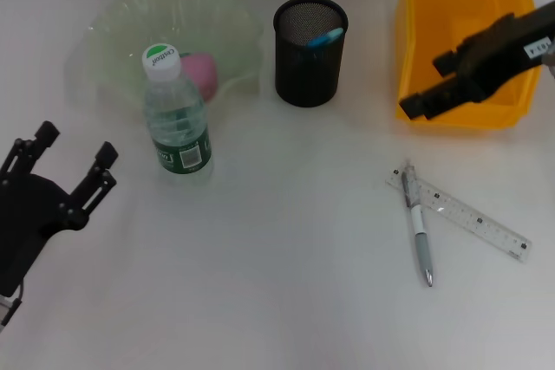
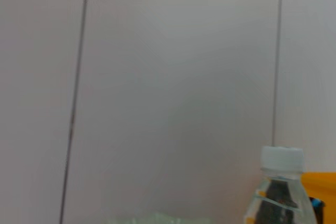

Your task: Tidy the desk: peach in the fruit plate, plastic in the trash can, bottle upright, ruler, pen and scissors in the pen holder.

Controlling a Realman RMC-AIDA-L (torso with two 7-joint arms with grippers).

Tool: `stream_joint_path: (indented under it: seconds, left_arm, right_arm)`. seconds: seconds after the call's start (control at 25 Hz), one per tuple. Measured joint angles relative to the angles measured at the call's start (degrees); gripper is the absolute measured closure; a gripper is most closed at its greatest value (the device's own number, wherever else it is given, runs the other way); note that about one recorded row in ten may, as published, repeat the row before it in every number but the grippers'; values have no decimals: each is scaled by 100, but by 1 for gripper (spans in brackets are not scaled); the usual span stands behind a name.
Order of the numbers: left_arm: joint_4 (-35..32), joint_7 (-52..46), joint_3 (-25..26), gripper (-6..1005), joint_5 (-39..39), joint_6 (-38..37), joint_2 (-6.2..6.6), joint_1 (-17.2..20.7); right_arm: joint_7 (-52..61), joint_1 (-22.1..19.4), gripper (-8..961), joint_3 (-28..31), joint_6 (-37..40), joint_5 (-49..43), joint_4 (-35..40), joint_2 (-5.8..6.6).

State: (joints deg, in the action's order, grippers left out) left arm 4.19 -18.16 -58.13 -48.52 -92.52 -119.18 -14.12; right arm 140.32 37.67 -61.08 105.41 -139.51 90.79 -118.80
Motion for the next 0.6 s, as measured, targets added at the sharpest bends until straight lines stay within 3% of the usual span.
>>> stream_joint_path:
  seconds: [0.24, 0.6]
  left_arm:
    - [25, 59, -14, 184, -181, 181, 1, -69]
    - [30, 53, -75, 185, -185, 403, 0, -92]
  right_arm:
    - [-181, 334, 136, -60, 376, -769, -604, 38]
    - [-1039, 246, 137, -244, -328, -958, -1587, -24]
